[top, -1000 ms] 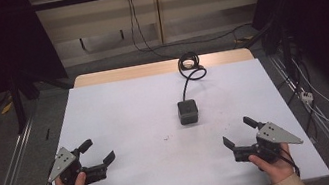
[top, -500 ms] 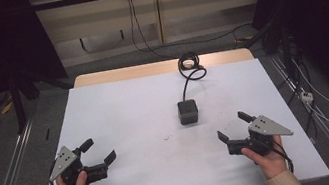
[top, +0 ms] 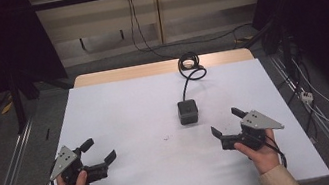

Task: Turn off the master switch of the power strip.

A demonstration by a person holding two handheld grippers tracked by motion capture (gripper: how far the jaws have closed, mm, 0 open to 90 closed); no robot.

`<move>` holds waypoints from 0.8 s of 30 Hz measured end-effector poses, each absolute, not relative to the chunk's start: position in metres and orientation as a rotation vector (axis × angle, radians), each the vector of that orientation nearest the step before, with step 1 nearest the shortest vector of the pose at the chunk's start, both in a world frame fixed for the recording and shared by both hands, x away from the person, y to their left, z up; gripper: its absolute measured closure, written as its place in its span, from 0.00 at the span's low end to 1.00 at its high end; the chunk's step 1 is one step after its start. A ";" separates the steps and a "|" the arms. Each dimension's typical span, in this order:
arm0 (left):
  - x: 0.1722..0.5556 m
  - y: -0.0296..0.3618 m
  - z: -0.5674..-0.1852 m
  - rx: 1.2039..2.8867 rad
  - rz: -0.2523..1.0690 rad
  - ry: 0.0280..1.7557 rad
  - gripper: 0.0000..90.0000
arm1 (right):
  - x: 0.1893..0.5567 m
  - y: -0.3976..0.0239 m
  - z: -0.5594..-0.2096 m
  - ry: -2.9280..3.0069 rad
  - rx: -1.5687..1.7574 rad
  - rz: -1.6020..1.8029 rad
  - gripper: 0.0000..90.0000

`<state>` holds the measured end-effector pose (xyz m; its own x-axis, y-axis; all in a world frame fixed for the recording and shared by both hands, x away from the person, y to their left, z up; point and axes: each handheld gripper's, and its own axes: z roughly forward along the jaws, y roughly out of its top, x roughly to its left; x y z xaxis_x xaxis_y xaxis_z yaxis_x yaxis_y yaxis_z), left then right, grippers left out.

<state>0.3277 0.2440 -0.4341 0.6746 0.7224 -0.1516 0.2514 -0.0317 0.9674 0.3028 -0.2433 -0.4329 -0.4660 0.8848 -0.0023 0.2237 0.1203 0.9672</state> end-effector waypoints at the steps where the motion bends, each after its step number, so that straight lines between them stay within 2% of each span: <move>1: 0.328 0.244 -0.434 1.601 0.454 0.817 0.03 | 0.304 -0.242 -0.433 1.787 1.079 1.378 0.05; 24: 0.329 0.243 -0.435 1.606 0.444 0.814 0.03 | 0.325 -0.229 -0.430 1.806 1.100 1.375 0.09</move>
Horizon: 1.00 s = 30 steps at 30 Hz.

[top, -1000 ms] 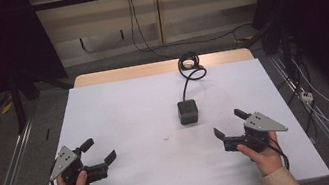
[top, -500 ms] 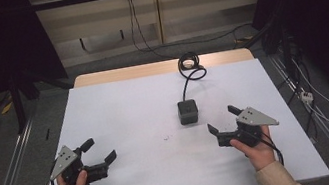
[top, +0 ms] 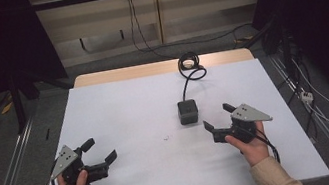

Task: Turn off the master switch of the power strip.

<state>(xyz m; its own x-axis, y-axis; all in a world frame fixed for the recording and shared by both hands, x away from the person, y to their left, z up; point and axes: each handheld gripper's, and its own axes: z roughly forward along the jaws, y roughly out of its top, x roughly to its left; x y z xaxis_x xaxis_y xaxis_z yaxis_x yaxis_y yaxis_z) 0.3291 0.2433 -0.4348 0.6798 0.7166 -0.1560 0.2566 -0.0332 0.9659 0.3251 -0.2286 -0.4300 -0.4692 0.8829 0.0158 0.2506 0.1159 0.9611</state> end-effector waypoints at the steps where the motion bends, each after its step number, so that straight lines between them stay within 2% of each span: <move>1: 0.329 0.243 -0.435 1.606 0.444 0.814 0.03 | 0.326 -0.228 -0.429 1.807 1.099 1.372 0.09; 30: 0.330 0.242 -0.436 1.613 0.437 0.813 0.03 | 0.349 -0.219 -0.421 1.825 1.099 1.362 0.10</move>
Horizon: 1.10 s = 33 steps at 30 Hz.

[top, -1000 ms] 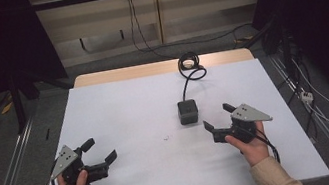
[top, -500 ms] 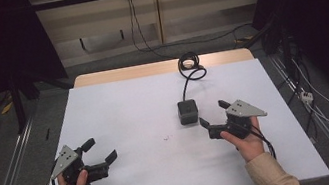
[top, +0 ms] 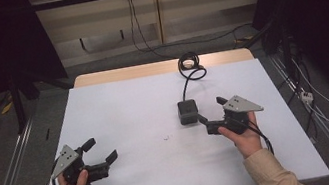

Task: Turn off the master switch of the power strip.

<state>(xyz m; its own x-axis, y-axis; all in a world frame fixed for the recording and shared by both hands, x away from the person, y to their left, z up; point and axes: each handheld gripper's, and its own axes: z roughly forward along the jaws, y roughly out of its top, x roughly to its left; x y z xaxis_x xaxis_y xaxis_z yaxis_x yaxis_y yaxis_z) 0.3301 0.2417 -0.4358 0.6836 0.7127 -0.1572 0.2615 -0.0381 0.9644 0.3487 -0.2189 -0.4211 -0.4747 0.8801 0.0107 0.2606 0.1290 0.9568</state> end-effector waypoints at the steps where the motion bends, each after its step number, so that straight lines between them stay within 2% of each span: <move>1: 0.330 0.242 -0.436 1.613 0.437 0.813 0.03 | 0.349 -0.219 -0.421 1.825 1.099 1.362 0.10; 33: 0.331 0.241 -0.436 1.615 0.433 0.806 0.03 | 0.366 -0.222 -0.426 1.804 1.151 1.354 0.16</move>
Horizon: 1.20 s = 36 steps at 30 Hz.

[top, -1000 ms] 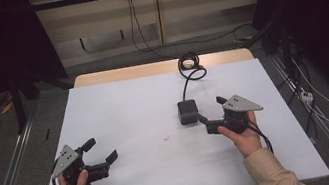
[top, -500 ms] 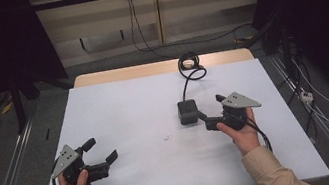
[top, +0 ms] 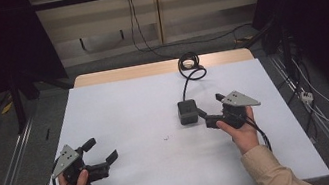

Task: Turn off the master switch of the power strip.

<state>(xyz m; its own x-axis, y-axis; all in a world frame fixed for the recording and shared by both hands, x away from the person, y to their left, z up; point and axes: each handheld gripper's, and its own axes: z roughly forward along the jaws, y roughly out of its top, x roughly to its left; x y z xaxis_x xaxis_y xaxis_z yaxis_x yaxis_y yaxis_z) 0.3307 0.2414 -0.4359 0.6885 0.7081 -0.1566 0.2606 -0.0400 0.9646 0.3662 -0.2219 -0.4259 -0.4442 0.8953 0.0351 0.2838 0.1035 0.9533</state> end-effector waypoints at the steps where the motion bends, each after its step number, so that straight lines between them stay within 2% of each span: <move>1: 0.331 0.241 -0.436 1.615 0.432 0.806 0.03 | 0.367 -0.221 -0.425 1.804 1.150 1.350 0.17; 11: 0.331 0.242 -0.436 1.615 0.434 0.809 0.03 | 0.370 -0.219 -0.424 1.810 1.149 1.352 0.20; 29: 0.331 0.242 -0.436 1.617 0.433 0.808 0.03 | 0.378 -0.211 -0.418 1.828 1.120 1.354 0.31; 36: 0.331 0.242 -0.436 1.614 0.430 0.809 0.03 | 0.381 -0.210 -0.418 1.830 1.123 1.351 0.32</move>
<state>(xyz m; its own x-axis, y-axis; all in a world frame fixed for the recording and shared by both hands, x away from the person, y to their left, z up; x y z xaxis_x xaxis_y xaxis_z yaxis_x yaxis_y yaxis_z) 0.3310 0.2418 -0.4361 0.6879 0.7079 -0.1601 0.2631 -0.0377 0.9640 0.3808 -0.2099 -0.4178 -0.4654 0.8849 0.0192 0.2790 0.1260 0.9520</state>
